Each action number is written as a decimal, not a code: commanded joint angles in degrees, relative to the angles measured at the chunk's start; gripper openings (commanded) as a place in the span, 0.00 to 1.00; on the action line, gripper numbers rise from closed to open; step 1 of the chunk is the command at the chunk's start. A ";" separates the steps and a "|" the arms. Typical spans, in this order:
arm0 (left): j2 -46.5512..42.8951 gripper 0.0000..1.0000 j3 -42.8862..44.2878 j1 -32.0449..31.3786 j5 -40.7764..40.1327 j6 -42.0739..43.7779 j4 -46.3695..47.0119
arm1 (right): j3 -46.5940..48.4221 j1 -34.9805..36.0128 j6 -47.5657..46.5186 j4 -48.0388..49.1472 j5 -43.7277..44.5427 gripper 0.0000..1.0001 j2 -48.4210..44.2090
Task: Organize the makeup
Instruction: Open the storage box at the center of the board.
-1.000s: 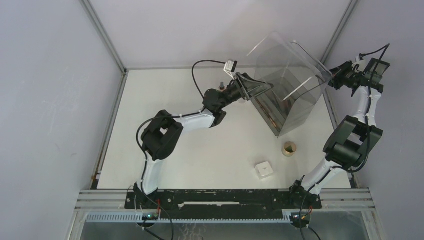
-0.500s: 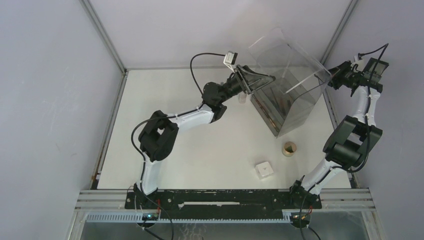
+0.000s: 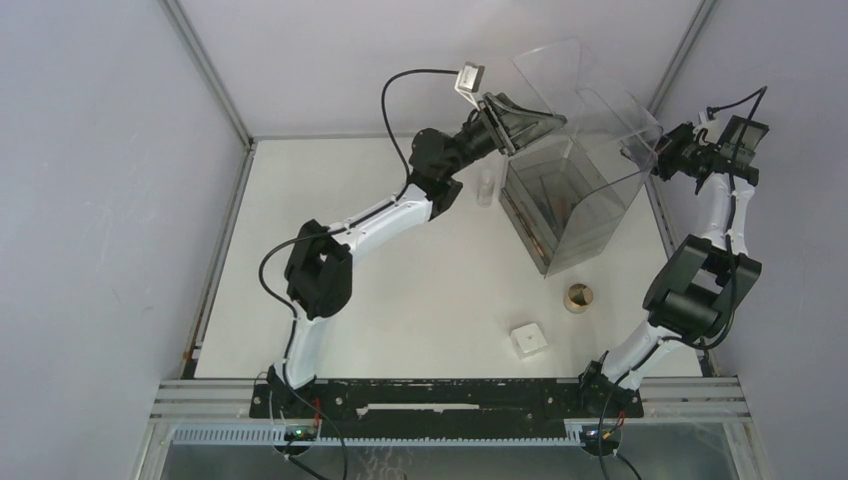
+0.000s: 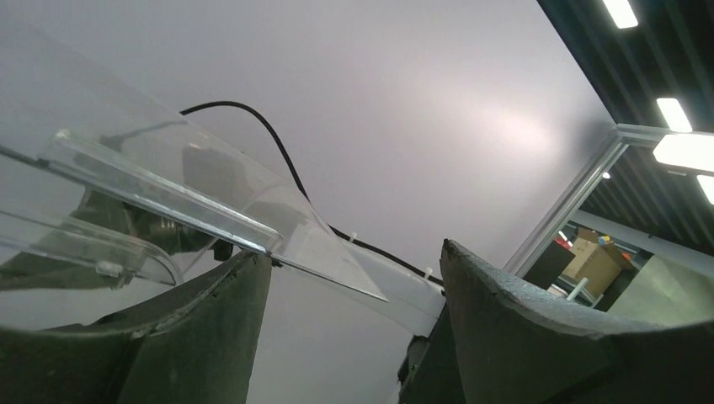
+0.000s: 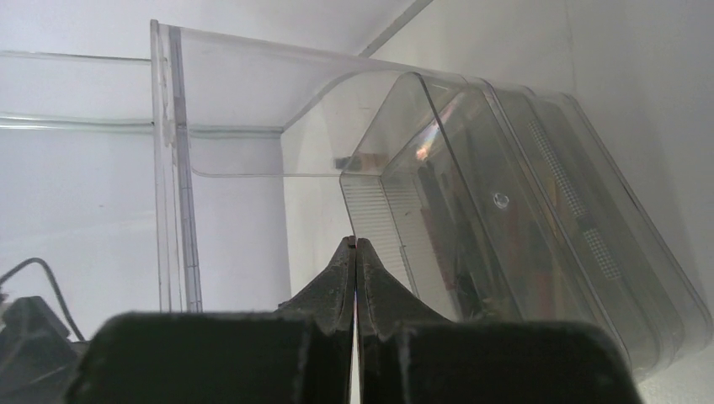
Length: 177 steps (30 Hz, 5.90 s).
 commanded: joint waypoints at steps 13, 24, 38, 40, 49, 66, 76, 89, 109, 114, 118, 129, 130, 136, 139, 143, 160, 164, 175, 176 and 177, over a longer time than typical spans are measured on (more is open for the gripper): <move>7.25 0.77 21.46 0.81 2.62 6.65 -17.35 | -4.53 2.97 -1.95 0.53 -2.08 0.02 -6.58; 9.27 0.78 28.88 0.76 0.36 10.28 -26.56 | -5.09 4.75 -3.05 -0.49 -1.75 0.02 -7.18; 11.90 0.77 36.41 -0.83 -3.03 14.14 -39.02 | -5.04 5.56 -5.11 -4.25 5.57 0.19 -11.03; 11.86 0.78 36.41 -0.86 -3.20 14.04 -39.11 | -4.73 4.19 -5.42 -5.01 10.54 0.34 -13.63; 13.05 0.78 38.65 -0.96 -4.52 13.92 -39.76 | -5.05 -2.91 -4.24 -2.95 19.84 0.59 -27.39; 13.59 0.78 39.80 -1.35 -3.98 14.78 -41.02 | -14.90 -2.53 -21.02 15.74 8.89 0.70 -44.81; 13.27 0.78 39.44 -1.35 -2.87 13.52 -40.55 | -16.57 1.57 -29.48 13.87 6.56 0.69 -47.00; 12.14 0.79 39.56 -2.35 -3.16 15.22 -40.86 | -21.15 12.83 -28.32 21.12 31.24 0.68 -46.24; 9.16 0.82 37.11 -2.45 -1.86 19.12 -42.88 | -33.69 5.90 -3.91 36.91 34.92 0.64 -43.83; 8.85 0.83 37.11 -2.45 -1.16 19.51 -43.22 | -34.53 4.50 -0.72 42.74 26.96 0.35 -41.37; 8.69 0.83 37.11 -2.45 -0.88 19.99 -43.67 | -34.53 4.29 -0.43 42.56 25.12 0.23 -41.16; 4.66 0.87 36.09 -2.49 -0.91 26.96 -49.56 | -34.31 0.94 6.99 43.04 19.95 0.00 -38.47; 3.54 0.87 35.10 -2.45 -1.09 27.88 -49.83 | -34.35 0.90 6.83 42.80 19.82 0.00 -38.44; -1.86 0.90 30.75 -2.46 -0.44 31.62 -51.64 | -34.27 0.68 6.07 41.33 19.62 0.00 -38.11; -4.67 0.91 27.91 -2.45 0.30 32.69 -51.91 | -33.69 0.19 5.77 41.29 17.62 0.00 -37.17; -9.12 0.91 22.91 -1.83 1.04 33.76 -52.57 | -28.92 -0.85 5.90 40.75 8.04 0.00 -31.34; -28.53 1.00 -3.56 1.40 -12.43 45.41 -64.78 | -10.05 -0.26 -1.74 12.21 21.84 0.62 -21.59; -31.98 1.00 -8.46 4.06 -15.56 43.90 -69.09 | -12.36 -0.90 -1.88 6.36 37.43 0.98 -29.87; -50.86 1.00 -25.12 16.49 -35.02 46.50 -92.32 | -10.21 5.34 -4.12 -2.26 33.14 1.00 -46.60; -54.09 1.00 -28.58 19.87 -35.54 45.67 -92.63 | -10.24 8.82 -5.82 -2.52 35.07 1.00 -48.30; -57.60 1.00 -31.93 22.57 -35.57 44.71 -92.84 | -10.63 12.35 -7.47 -2.24 36.32 1.00 -50.25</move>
